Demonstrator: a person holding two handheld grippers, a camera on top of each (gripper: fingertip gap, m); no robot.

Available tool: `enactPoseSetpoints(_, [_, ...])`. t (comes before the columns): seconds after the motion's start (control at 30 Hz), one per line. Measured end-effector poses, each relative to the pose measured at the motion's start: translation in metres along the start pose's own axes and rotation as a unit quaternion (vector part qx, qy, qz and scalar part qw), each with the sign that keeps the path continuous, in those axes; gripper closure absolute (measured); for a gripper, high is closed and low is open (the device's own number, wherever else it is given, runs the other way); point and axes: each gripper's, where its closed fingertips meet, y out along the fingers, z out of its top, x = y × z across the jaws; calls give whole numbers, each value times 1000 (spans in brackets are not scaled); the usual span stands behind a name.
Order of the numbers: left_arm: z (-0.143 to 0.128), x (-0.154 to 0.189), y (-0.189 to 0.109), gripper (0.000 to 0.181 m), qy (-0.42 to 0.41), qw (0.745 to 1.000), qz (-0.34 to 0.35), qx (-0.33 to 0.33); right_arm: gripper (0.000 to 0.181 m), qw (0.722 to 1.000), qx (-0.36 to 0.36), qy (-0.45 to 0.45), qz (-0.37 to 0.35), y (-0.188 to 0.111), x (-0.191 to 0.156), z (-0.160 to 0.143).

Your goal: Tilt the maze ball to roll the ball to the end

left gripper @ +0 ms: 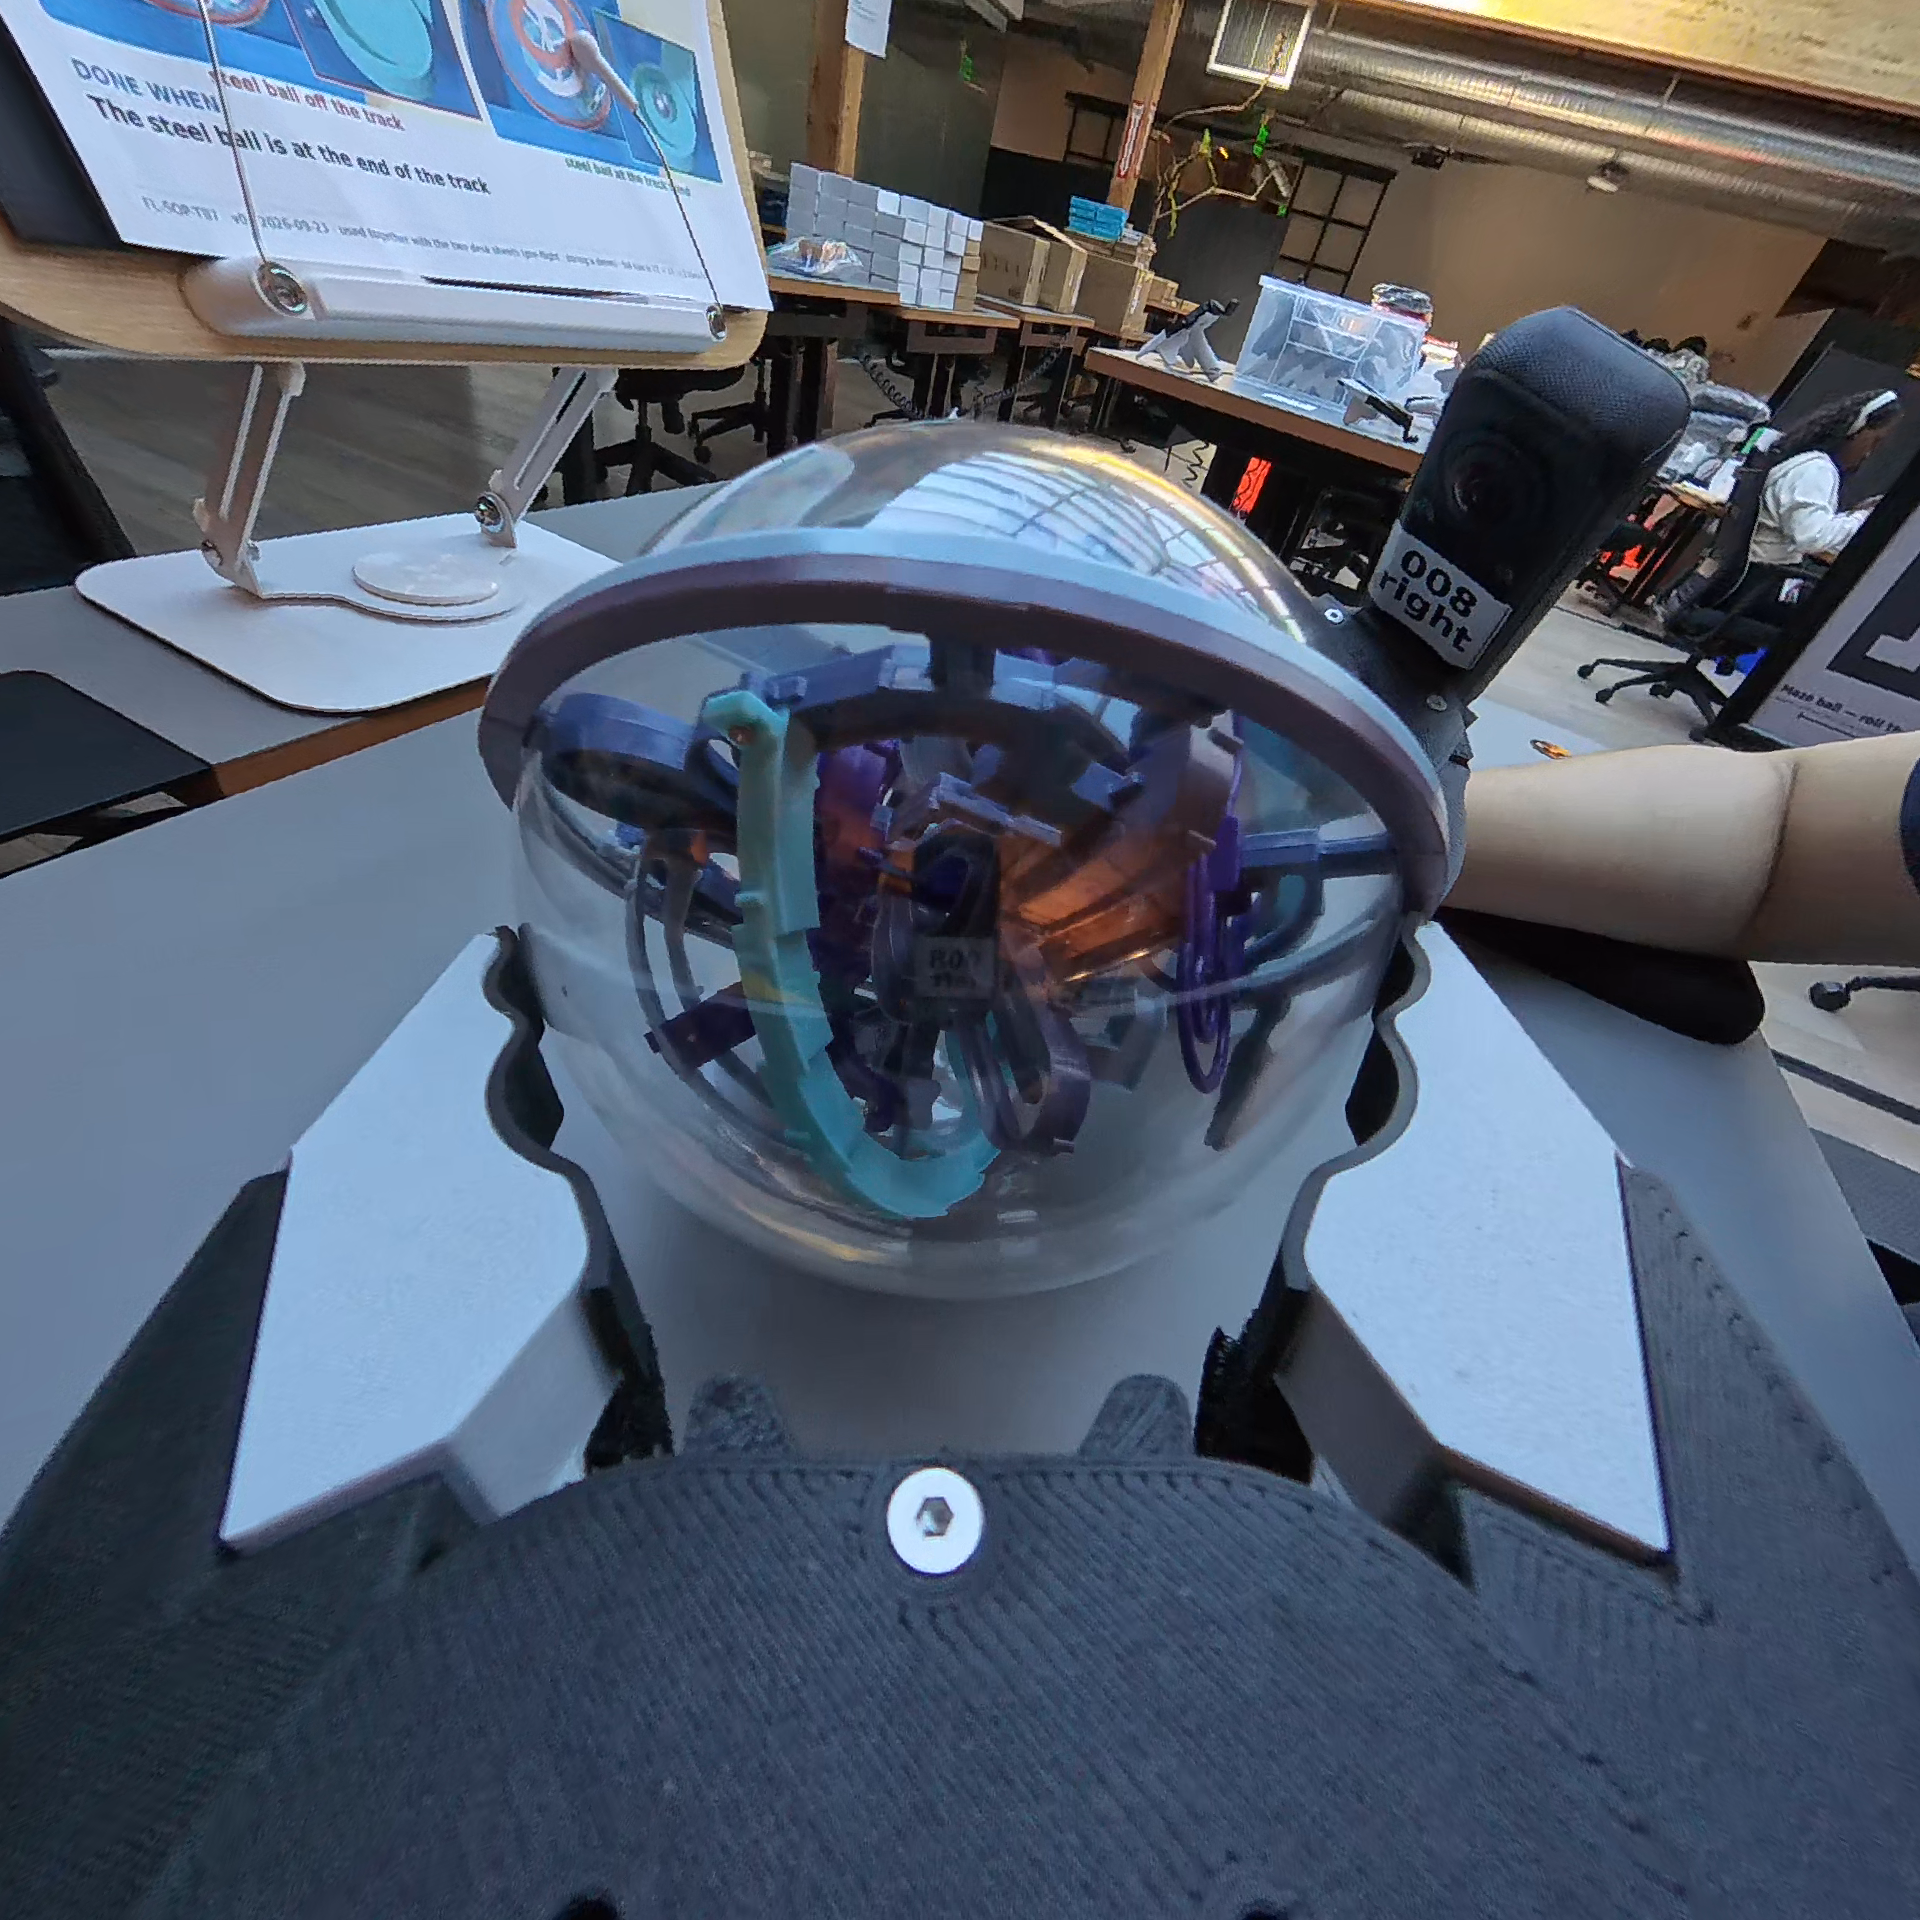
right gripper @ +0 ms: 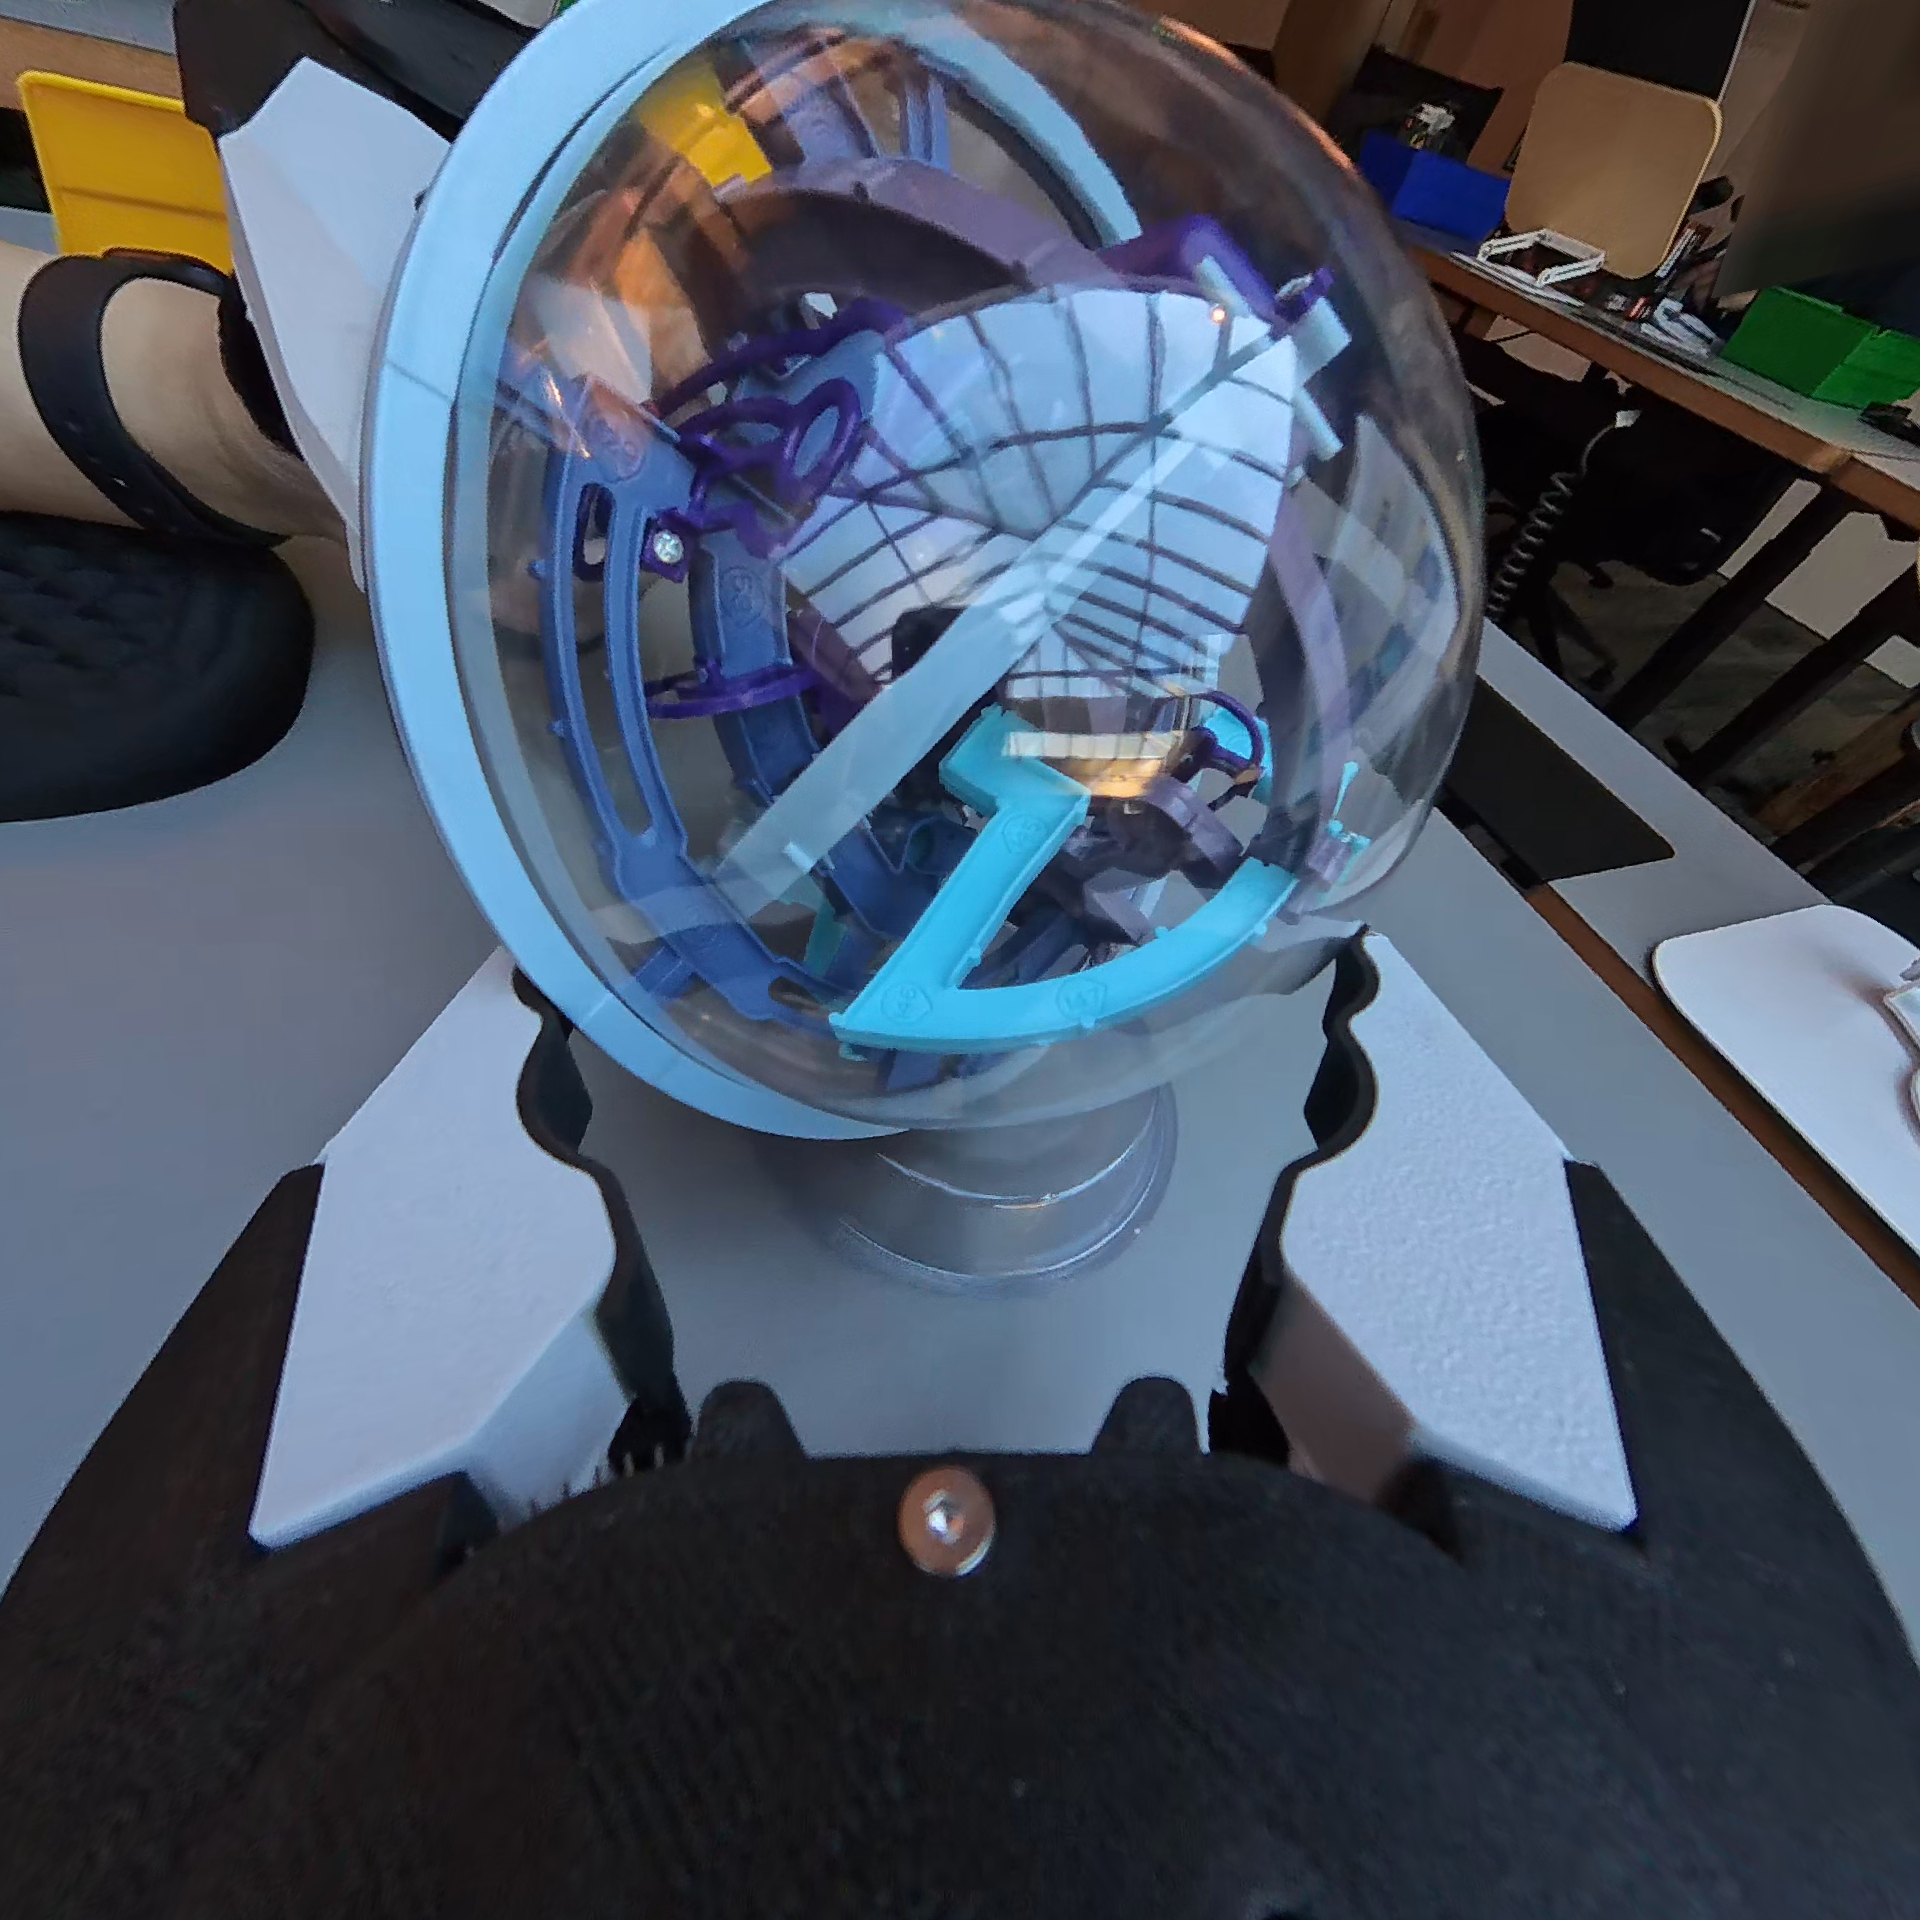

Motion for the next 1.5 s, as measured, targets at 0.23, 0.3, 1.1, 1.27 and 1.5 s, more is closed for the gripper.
enactPoseSetpoints(0.23, [-1, 4, 5, 27, -31, 999, -2, -11, 38, 1000, 1, 27, 6, -6, -2, -1])
enactPoseSetpoints(0.3, [-1, 5, 6, 27, -33, 999, 0, -14, 38, 1000, -2, 29, 7, -7, -2, -2])
enactPoseSetpoints(1.1, [5, -14, 12, 27, -27, 1000, -5, -12, 38, 999, -19, 34, 0, 5, 13, -11])
enactPoseSetpoints(1.27, [4, -14, 7, 27, -32, 999, -4, -15, 38, 999, -20, 29, 6, 7, 9, -9])
enactPoseSetpoints(1.5, [-3, -7, 5, 27, -47, 999, -7, -27, 38, 999, -8, 41, 9, 2, 3, -5])
